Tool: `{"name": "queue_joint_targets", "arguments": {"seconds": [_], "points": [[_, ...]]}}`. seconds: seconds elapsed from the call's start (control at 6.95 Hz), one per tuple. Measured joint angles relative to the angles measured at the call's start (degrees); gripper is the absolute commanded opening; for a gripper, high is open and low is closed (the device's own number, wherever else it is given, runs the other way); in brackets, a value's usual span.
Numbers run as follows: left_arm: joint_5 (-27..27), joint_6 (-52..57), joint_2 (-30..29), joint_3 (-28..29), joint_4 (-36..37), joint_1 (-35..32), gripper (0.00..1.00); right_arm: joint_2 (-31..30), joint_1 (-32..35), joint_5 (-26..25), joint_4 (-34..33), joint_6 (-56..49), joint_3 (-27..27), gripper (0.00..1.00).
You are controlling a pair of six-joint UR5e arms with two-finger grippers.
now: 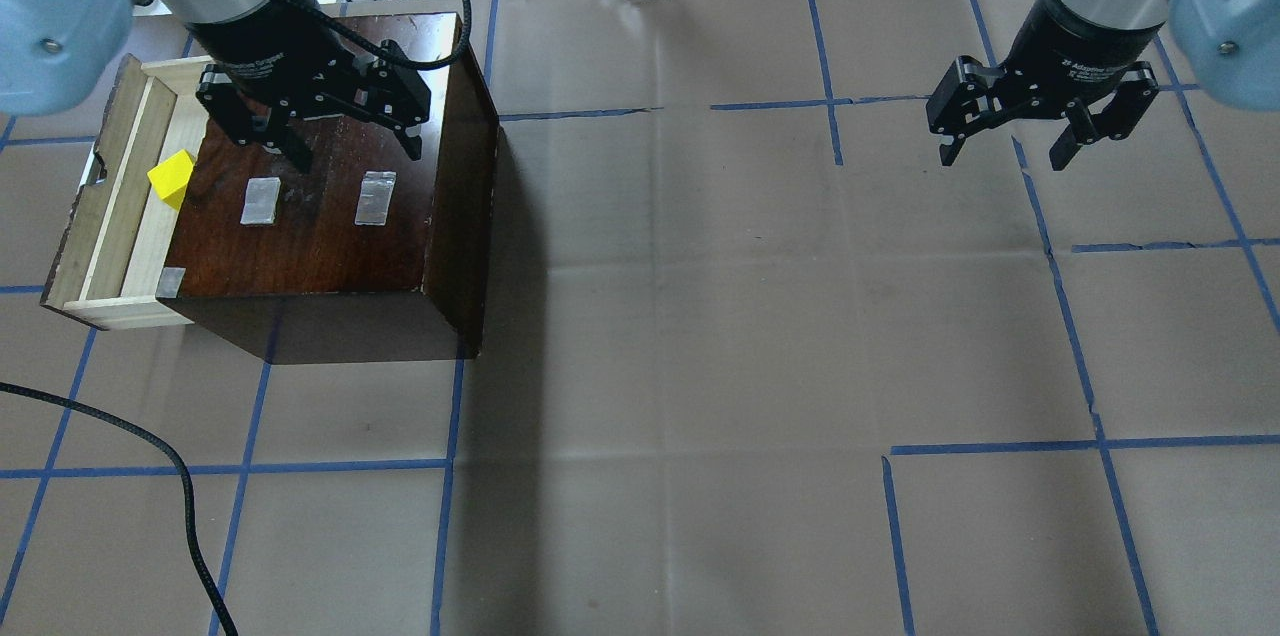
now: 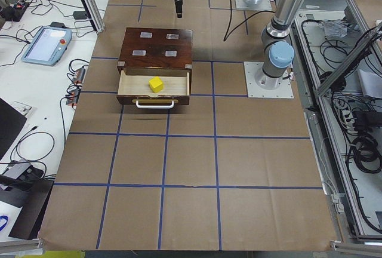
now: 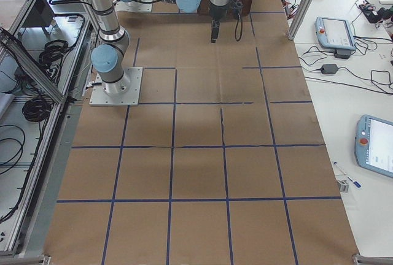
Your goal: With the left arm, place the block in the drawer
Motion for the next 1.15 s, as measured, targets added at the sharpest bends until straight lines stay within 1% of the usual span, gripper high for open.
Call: {"name": "queue_joint_targets", "arguments": {"seconds": [0.43,0.86,1.15], "points": [[0.6,2.2,1.1,-2.6,0.8,-0.5,0.99,0.0,0.0,0.0,0.0,0.0,0.0,1.00],[1.0,3.0,1.4,-3.2,1.5,-0.3,0.99,0.0,0.0,0.0,0.0,0.0,0.0,1.00],[2.8,3.2,1.5,-3.2,1.8,-0.2,0.99,0.0,0.0,0.0,0.0,0.0,0.0,1.00]]}}
